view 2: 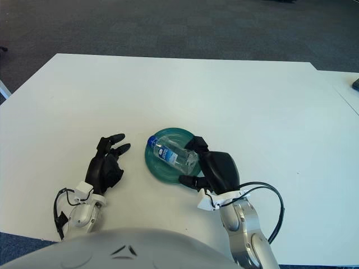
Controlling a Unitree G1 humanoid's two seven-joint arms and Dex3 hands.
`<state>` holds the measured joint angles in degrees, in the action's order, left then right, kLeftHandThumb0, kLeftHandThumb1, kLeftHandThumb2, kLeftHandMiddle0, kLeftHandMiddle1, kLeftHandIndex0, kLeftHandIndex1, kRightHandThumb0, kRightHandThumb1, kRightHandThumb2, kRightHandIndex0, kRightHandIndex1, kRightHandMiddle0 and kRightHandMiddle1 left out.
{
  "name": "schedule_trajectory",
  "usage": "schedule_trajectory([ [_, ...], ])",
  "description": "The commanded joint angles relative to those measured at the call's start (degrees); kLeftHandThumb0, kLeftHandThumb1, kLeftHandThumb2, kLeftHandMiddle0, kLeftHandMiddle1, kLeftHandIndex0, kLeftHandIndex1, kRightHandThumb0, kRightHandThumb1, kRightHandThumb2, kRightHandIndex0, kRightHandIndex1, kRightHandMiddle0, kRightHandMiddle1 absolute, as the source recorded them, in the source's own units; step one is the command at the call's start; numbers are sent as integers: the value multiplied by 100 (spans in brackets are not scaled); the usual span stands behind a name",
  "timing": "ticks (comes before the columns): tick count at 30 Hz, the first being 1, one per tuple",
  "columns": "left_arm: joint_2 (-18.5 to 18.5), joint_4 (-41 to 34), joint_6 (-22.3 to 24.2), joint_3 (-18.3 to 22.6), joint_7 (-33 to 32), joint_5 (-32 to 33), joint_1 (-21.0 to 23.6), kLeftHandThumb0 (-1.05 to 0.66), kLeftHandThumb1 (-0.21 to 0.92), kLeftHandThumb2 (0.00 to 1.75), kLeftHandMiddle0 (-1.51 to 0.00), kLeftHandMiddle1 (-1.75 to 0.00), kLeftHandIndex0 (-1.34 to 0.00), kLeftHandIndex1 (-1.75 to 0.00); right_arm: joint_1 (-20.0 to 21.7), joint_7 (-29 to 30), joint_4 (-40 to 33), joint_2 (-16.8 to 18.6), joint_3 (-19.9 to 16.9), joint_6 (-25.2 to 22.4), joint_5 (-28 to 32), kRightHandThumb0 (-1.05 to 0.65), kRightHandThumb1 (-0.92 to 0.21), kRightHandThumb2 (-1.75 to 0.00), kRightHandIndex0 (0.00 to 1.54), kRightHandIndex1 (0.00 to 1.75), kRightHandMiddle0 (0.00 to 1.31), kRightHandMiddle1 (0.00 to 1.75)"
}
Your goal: Put the bottle into the plate.
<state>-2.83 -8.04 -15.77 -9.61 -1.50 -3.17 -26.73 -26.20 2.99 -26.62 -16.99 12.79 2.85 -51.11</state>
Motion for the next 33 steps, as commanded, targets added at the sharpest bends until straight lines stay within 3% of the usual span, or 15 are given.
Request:
schedule_trajectory([
  [1,54,-10,149,25,26,5,-107,-78,92,105,-41,-75,-16,-121,51,121,178,-32,-63,39,38,-48,-80,-84,117,175,98,175],
  [25,119,-267,300,25,76,42,-217,-78,92,105,-43,-75,-20,-121,245,433,834,-199,-103,398,313,-49,-80,-81,119,175,102,175],
  [30,132,-315,355,31,99,63,-229,-78,92,104,-44,-75,-20,-121,280,420,891,-210,-85,386,334,-52,-83,-76,117,175,99,175],
  [33,138,-343,378,27,104,53,-239,-78,92,104,-44,-75,-20,-120,294,376,918,-183,-83,336,390,-58,-89,-63,110,175,92,175],
])
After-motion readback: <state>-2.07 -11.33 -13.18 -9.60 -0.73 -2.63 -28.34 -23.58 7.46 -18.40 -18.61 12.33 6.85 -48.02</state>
